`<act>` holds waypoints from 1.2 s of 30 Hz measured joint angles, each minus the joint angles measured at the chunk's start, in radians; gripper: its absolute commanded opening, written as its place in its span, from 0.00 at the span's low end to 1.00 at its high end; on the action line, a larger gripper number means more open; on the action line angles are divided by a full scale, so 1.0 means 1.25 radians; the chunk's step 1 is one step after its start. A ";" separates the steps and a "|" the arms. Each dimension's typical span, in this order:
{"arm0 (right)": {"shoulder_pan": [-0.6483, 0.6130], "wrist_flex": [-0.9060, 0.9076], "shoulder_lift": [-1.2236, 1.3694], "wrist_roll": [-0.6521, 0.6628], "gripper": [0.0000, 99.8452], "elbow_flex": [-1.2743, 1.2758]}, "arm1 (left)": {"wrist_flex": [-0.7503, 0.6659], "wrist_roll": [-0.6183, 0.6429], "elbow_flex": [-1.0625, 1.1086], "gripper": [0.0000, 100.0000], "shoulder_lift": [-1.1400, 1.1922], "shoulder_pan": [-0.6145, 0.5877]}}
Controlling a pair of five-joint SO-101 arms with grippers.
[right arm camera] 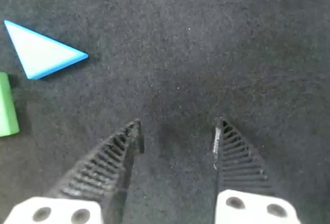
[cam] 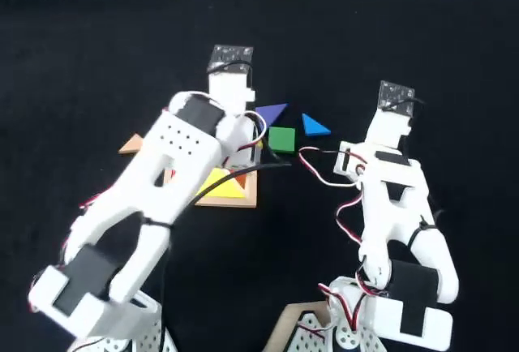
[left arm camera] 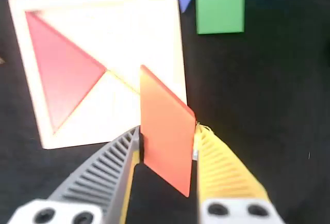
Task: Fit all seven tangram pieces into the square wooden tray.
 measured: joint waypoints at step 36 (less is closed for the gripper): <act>0.000 -0.002 0.000 0.000 0.22 0.000 | -0.109 0.119 -0.055 0.21 0.306 -0.005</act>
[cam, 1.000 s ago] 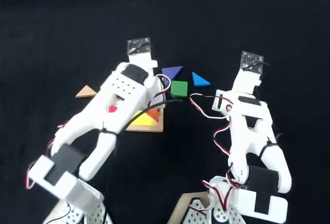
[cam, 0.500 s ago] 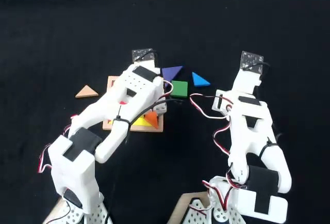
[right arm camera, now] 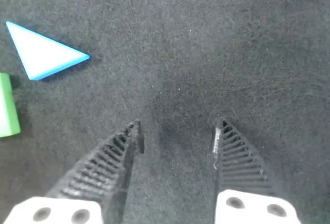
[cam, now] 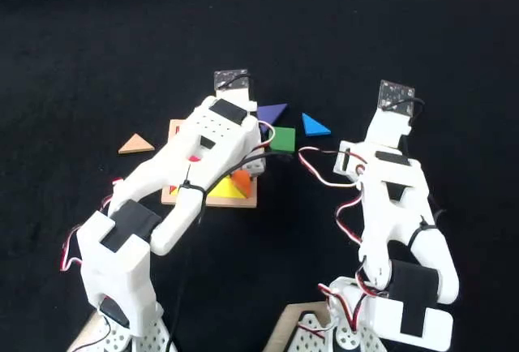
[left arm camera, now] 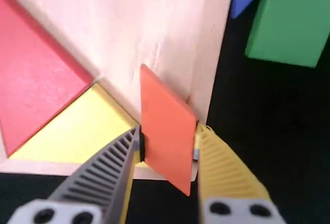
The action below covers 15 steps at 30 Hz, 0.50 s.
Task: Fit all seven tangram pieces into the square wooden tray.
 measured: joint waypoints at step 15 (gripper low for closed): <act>0.000 0.000 0.000 0.000 0.22 0.000 | 0.001 -0.059 -0.006 0.22 0.000 -0.001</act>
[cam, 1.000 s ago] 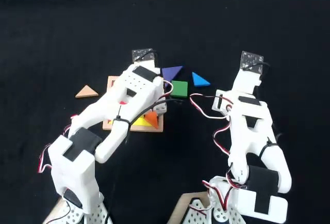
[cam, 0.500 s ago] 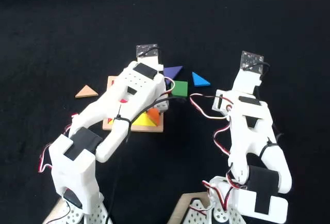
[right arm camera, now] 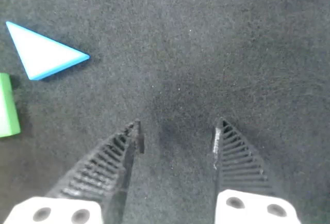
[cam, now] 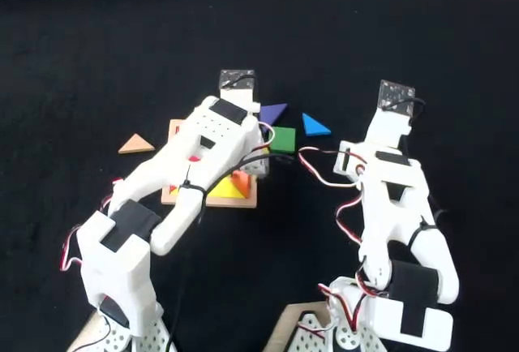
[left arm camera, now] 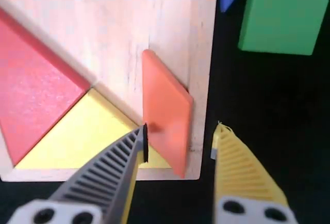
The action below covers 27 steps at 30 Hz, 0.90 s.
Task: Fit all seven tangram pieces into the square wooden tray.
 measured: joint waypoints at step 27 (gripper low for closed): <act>0.000 0.000 0.000 0.000 0.22 0.000 | 0.018 -0.001 -0.077 0.22 0.080 0.006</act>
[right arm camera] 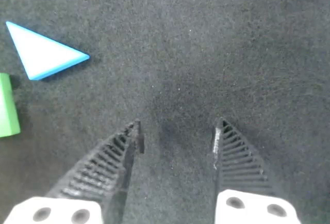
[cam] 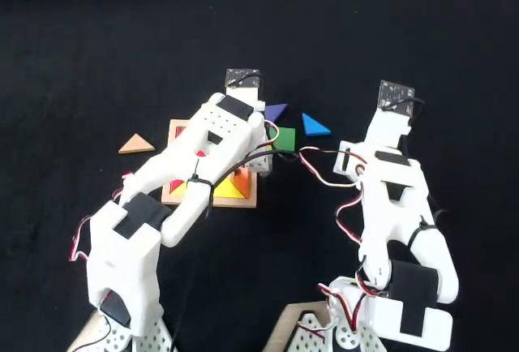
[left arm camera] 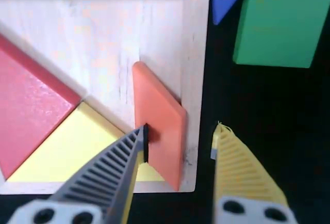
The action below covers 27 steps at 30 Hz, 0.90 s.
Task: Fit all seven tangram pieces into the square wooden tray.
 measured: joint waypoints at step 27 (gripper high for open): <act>0.000 0.000 0.000 0.000 0.22 0.000 | 0.169 0.001 -0.193 0.22 0.085 0.058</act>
